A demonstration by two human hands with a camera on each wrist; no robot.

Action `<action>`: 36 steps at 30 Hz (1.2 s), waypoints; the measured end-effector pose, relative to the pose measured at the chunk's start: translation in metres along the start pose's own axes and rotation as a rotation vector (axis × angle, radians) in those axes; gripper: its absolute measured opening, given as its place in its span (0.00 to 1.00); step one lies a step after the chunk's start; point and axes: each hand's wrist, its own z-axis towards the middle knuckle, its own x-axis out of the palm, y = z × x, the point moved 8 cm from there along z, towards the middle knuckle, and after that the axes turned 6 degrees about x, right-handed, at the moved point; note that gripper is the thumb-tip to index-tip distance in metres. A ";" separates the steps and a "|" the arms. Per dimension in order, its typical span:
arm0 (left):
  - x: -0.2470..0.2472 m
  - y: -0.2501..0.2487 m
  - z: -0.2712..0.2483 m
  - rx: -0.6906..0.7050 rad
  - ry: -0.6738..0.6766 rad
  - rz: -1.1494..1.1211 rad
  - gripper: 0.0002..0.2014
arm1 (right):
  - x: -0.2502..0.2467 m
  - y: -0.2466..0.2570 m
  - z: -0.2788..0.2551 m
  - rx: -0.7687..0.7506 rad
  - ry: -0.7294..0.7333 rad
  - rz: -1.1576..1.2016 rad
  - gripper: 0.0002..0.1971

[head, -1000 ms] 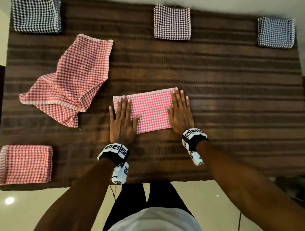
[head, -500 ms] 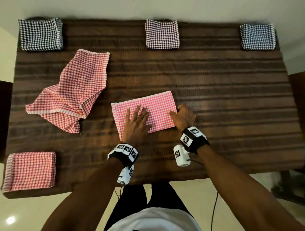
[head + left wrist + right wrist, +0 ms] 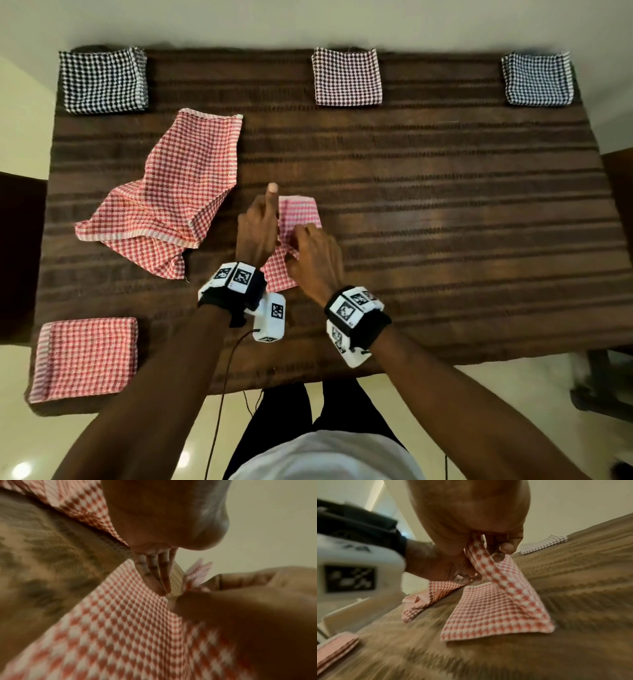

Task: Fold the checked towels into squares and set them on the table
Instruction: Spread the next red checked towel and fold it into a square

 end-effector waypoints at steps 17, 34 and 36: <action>0.001 0.047 0.018 0.114 0.127 0.221 0.09 | 0.059 -0.001 0.021 0.092 -0.169 -0.102 0.32; 0.018 0.044 0.012 0.056 0.393 0.448 0.25 | 0.051 -0.061 -0.057 0.509 -0.125 -0.103 0.38; 0.018 0.042 0.005 0.032 0.406 0.466 0.25 | 0.046 -0.071 -0.052 0.596 -0.069 -0.021 0.32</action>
